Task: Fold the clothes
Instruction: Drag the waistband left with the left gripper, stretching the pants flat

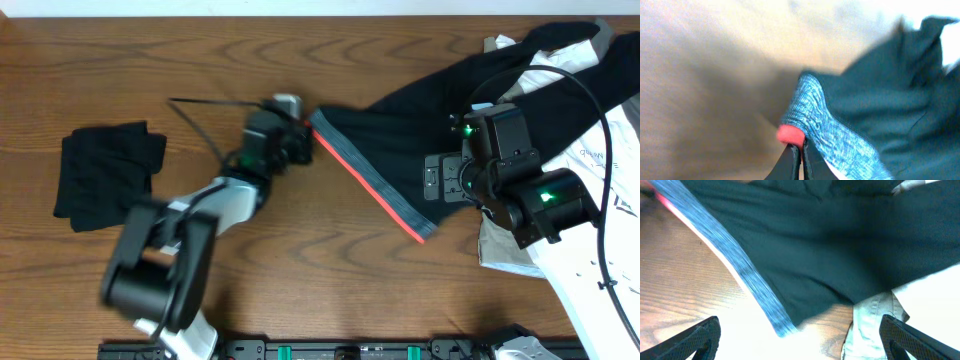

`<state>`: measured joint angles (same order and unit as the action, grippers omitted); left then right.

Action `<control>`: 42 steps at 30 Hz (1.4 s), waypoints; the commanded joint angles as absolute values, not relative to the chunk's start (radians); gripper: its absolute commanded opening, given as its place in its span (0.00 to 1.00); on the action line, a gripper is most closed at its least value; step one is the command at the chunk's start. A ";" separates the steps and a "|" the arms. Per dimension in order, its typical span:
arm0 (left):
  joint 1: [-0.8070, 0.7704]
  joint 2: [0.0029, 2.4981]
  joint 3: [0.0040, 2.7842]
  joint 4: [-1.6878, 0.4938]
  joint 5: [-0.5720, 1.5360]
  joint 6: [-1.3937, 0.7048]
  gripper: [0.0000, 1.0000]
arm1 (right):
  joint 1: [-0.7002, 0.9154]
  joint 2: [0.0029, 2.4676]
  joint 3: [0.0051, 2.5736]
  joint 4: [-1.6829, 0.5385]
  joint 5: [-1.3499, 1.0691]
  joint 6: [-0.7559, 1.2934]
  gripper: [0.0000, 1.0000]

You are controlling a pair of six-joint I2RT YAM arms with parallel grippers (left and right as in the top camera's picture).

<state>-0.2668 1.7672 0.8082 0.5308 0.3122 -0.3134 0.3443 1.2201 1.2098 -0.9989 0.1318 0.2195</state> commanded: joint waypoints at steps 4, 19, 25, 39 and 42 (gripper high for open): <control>-0.061 1.692 0.817 0.524 0.186 -0.249 0.06 | 0.338 1.215 1.216 -1.000 0.142 0.231 0.99; 0.183 1.692 0.904 0.208 0.484 -0.332 0.98 | 0.338 1.216 1.216 -1.000 0.142 0.232 0.99; 0.088 1.692 0.904 -0.199 0.487 -0.333 0.98 | 0.338 1.216 1.216 -1.004 0.142 0.231 0.99; -0.148 1.693 0.894 -0.541 0.485 -0.381 0.98 | 0.338 1.216 1.215 -1.007 0.142 0.231 0.99; -0.156 1.693 0.894 -0.546 0.486 -0.430 0.99 | 0.338 1.216 1.215 -1.010 0.142 0.231 0.99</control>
<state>-0.1490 1.6905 0.8967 -0.5350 0.4828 -0.3748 0.3443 1.2201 1.2098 -1.0065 0.1318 0.2199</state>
